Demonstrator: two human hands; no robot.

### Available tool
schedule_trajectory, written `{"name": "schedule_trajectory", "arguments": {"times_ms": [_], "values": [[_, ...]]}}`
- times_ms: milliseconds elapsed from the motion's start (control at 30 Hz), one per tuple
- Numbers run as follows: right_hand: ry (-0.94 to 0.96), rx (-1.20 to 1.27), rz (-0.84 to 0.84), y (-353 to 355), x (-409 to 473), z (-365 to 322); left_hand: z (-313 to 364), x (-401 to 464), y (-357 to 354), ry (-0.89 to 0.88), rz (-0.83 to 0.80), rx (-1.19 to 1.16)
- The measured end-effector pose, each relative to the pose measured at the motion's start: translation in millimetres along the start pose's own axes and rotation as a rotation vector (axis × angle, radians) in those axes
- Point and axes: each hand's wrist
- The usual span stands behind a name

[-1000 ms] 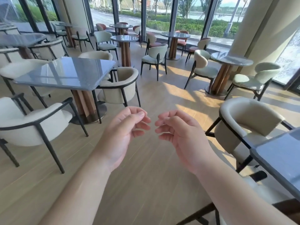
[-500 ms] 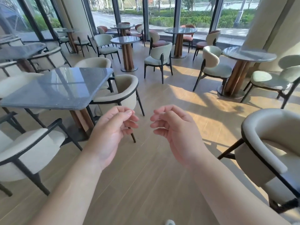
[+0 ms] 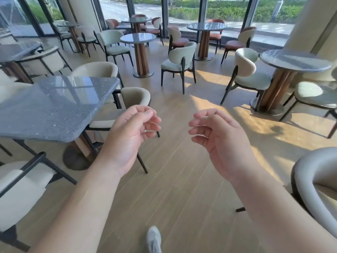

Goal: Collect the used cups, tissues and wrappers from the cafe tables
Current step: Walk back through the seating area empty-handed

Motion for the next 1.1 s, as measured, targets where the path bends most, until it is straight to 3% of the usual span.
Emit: {"name": "schedule_trajectory", "arguments": {"times_ms": [333, 633, 1100], "values": [[0.004, -0.083, 0.061, -64.4, 197.0, 27.9, -45.2, 220.6, -5.0, 0.067, -0.015, -0.07], [0.065, -0.136, 0.053, -147.1, 355.1, 21.4, -40.4, 396.0, -20.4, 0.094, -0.099, -0.144], [0.039, -0.054, 0.057, -149.8, 595.8, 43.5, -89.7, 610.8, -83.1, 0.082, -0.028, -0.059]]}}
Point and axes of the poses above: each hand's wrist, its own x-axis towards the middle knuckle, its own y-axis out of the back of the hand, z = x × y, and after that the axes turned 14 degrees about z, right-handed
